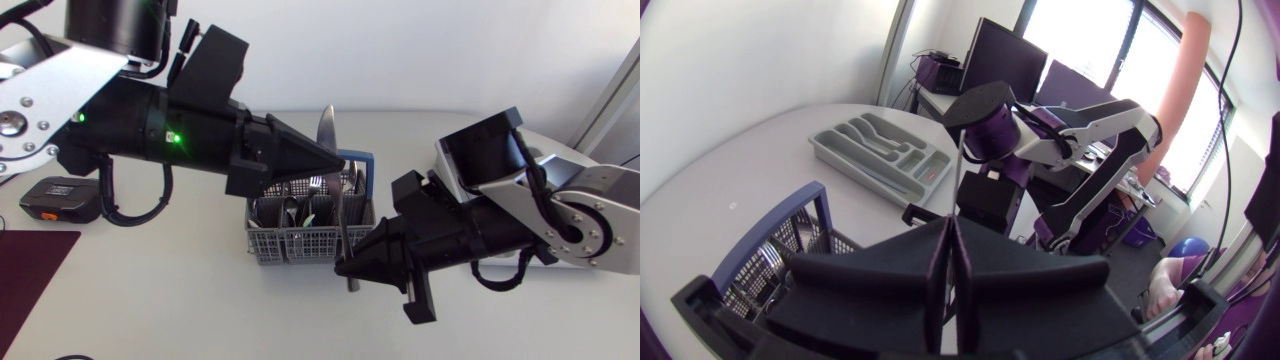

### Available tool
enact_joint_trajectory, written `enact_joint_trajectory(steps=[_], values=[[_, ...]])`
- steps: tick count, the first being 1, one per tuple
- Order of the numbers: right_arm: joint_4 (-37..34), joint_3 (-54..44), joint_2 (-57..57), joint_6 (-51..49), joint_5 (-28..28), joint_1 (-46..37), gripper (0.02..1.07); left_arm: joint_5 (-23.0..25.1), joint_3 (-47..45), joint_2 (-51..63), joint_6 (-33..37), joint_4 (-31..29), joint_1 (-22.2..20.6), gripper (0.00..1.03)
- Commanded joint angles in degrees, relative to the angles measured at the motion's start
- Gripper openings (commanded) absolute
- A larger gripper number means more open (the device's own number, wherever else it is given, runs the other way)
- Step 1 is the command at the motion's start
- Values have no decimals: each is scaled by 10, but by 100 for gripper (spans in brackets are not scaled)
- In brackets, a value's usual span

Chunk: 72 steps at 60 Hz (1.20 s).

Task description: Unload the cutlery basket into the drawer organizer.

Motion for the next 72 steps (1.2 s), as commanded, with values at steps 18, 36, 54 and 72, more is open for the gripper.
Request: enact_joint_trajectory(steps=[18, 36, 54, 72], values=[[-16, -14, -29, -4, 5, -7, 8, -2, 0, 14, -36, 42, 19, 68], [-17, -45, -46, -11, 10, -19, 8, -24, 24, 14, -69, 84, 26, 95], [-28, -71, -68, -28, 17, -73, 8, -29, 51, 2, -138, 151, 84, 95], [-84, -37, -73, -100, 16, -276, 8, -98, 40, 7, -97, 147, 110, 95]])
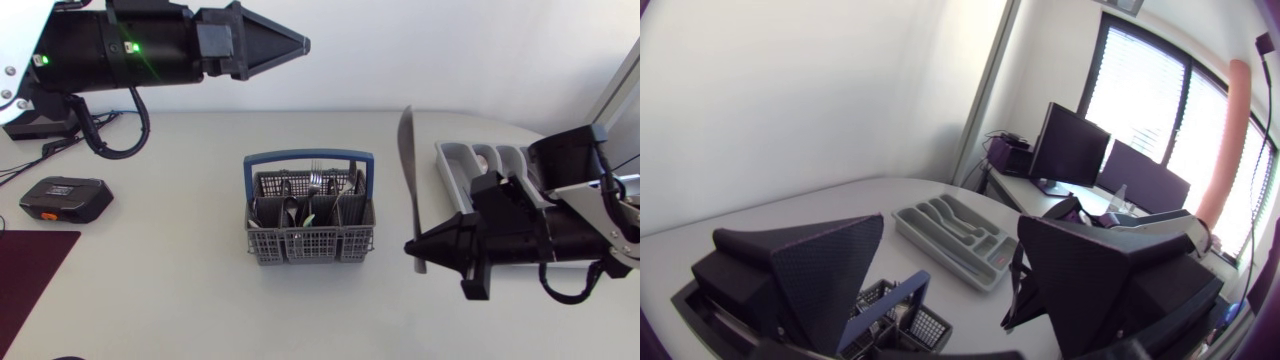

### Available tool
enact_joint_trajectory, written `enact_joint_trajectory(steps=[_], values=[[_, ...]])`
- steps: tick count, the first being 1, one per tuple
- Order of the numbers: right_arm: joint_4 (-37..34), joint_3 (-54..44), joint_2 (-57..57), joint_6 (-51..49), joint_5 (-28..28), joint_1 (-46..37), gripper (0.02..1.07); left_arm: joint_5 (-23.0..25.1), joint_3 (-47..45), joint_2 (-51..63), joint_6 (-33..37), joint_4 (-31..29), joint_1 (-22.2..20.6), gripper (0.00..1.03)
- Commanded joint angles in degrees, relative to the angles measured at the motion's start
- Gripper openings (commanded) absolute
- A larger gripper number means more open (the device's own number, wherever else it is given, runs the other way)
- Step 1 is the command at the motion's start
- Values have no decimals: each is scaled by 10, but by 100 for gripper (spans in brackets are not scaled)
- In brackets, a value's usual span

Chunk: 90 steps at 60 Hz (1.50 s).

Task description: Unload the cutlery basket into the drawer organizer.

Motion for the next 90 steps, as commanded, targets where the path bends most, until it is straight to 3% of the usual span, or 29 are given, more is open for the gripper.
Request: enact_joint_trajectory(steps=[1, 14, 23, 40, 64, 90], values=[[-13, 25, 7, -37, 0, -63, 8, -24, -3, 2, 23, -4, 3, 95], [-22, 87, 80, -86, -1, -221, 8, -119, -29, 6, 94, -35, -3, 95], [-20, 154, 163, -105, 1, -317, 8, -154, -55, 3, 145, -53, -10, 95], [0, 287, 342, -109, 43, -420, 8, -233, -111, -13, 218, -55, -49, 95], [21, 443, 507, -53, 170, -461, 8, -296, -149, -15, 254, -41, -97, 95], [25, 507, 597, -17, 269, -450, 8, -325, -173, -28, 270, -51, -115, 95]])
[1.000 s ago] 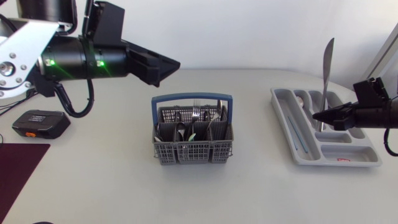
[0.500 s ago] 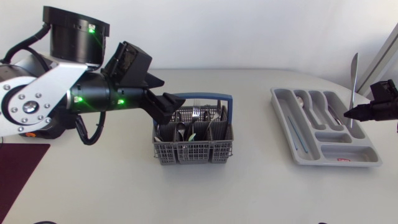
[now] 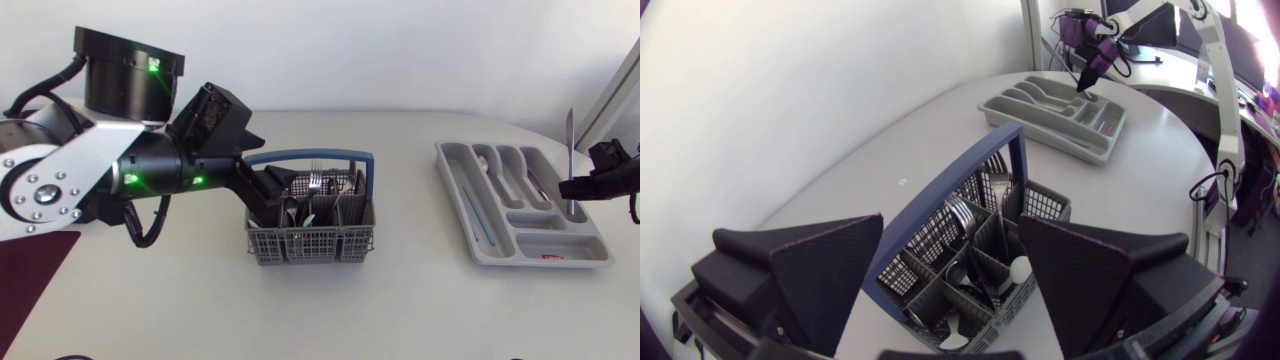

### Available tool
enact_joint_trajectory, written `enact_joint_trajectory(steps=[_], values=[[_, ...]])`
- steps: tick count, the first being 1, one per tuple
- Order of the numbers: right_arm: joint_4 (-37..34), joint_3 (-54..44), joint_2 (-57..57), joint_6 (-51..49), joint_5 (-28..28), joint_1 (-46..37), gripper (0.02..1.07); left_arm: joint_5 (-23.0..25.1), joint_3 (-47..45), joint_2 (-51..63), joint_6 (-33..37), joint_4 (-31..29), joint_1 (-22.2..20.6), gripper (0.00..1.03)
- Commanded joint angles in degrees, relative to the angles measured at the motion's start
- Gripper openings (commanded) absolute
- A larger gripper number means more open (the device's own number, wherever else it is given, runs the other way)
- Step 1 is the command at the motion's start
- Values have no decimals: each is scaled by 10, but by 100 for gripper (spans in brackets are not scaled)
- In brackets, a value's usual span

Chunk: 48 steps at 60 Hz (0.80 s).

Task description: Unload the cutlery basket into the drawer organizer.

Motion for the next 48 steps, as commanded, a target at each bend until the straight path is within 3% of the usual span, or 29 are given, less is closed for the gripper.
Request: enact_joint_trajectory(steps=[1, 23, 33, 48], values=[[8, 14, 20, 16, 16, 10, 8, -8, -22, -9, 16, -4, -9, 95], [13, 22, 49, 42, 69, 36, 12, -36, -50, -27, 32, -11, -34, 95], [19, 17, 52, 44, 71, 36, 32, -61, -68, -29, 49, -11, -51, 95], [40, -24, 5, 47, 71, 36, 75, -125, -63, -7, 59, -15, -96, 94]])
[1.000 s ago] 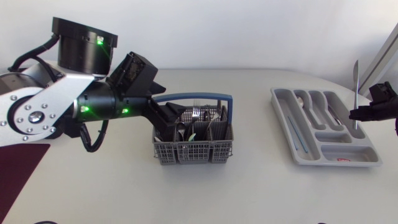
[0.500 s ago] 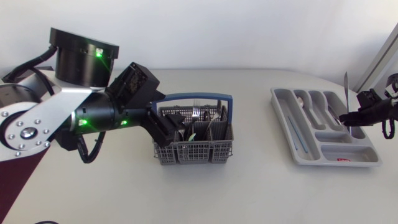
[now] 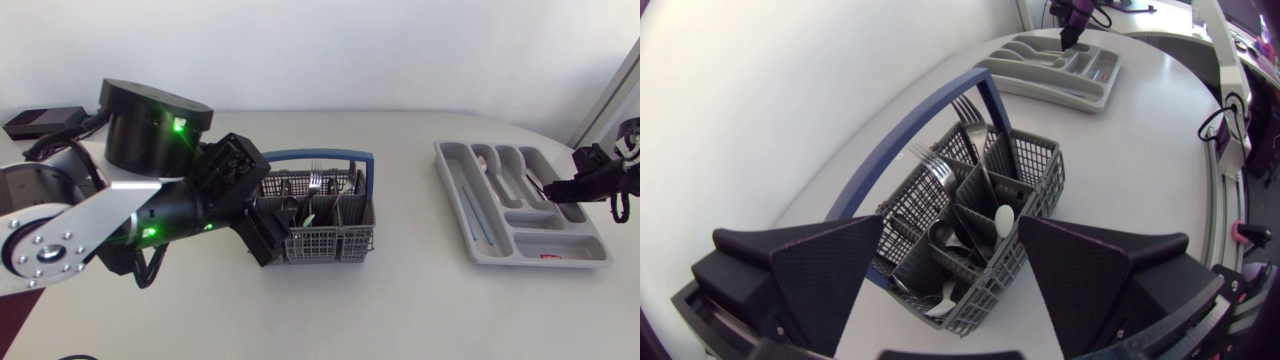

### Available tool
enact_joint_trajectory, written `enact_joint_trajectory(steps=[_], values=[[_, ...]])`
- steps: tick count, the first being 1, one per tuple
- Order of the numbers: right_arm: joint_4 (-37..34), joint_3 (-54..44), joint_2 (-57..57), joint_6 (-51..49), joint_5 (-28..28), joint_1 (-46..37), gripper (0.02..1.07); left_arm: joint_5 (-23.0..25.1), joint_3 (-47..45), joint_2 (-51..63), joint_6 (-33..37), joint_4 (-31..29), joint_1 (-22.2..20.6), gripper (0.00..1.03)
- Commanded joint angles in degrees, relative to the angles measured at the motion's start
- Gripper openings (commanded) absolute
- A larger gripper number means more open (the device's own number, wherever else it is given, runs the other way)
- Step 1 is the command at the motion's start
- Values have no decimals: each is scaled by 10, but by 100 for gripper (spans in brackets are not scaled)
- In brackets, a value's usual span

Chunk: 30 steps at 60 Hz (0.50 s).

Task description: Unload the cutlery basket into the drawer organizer.

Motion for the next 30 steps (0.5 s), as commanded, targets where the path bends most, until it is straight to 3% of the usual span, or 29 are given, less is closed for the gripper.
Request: enact_joint_trajectory(steps=[1, 30], values=[[8, -39, -37, 15, -3, 3, 77, -26, 0, 20, 14, -9, -24, 94], [90, -251, -240, 13, 2, 59, 79, -149, 70, 122, 21, -26, -93, 88]])
